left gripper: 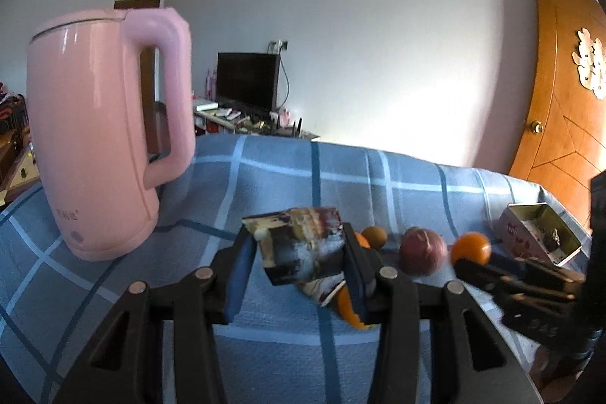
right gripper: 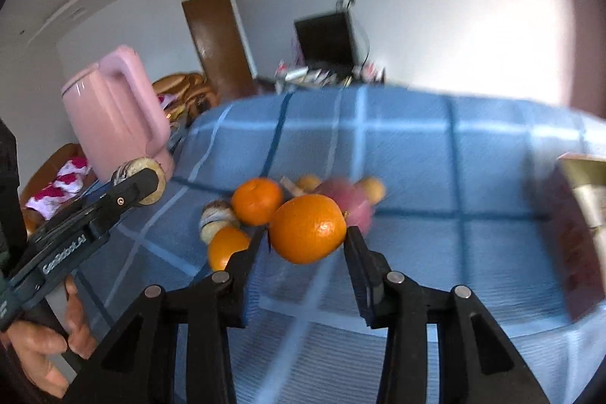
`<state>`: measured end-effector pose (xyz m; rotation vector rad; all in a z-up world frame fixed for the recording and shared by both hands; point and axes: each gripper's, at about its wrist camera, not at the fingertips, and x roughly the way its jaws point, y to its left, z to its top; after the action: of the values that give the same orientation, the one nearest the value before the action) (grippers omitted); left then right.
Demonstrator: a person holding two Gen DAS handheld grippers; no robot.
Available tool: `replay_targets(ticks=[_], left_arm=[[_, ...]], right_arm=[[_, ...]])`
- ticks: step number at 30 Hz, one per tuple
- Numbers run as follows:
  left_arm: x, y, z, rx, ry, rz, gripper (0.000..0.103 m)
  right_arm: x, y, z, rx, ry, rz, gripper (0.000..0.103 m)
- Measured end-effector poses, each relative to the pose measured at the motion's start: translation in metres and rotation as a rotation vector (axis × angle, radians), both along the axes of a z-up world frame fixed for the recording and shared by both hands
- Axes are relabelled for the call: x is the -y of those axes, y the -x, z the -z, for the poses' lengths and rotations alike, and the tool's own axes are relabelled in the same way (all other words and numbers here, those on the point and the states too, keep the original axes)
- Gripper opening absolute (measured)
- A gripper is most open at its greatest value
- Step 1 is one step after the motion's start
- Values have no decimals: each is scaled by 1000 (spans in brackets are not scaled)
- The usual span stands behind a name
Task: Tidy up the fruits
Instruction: 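Lift the taro with the left gripper while the right gripper grasps an orange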
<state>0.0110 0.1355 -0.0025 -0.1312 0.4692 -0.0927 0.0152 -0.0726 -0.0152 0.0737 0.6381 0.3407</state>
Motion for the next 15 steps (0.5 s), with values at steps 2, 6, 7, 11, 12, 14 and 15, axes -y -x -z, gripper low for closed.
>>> replay_targets(ticks=[2, 6, 7, 11, 12, 14, 15], left_arm=[[6, 1, 2, 2, 12, 3, 46], [25, 4, 3, 20, -26, 13, 46], [29, 5, 2, 30, -32, 15, 46], [42, 7, 2, 33, -36, 16, 46], [46, 8, 3, 32, -40, 13, 46], [55, 12, 2, 45, -38, 14, 46], [60, 13, 1, 49, -41, 18, 46]], right_arm=[[11, 9, -5, 49, 22, 21, 42], [22, 17, -9, 109, 71, 51, 42], [26, 18, -9, 116, 82, 59, 42], [44, 19, -10, 125, 97, 87, 42], [47, 20, -11, 133, 108, 97, 42], [52, 22, -12, 147, 125, 112, 42], [54, 23, -13, 153, 131, 117, 42]])
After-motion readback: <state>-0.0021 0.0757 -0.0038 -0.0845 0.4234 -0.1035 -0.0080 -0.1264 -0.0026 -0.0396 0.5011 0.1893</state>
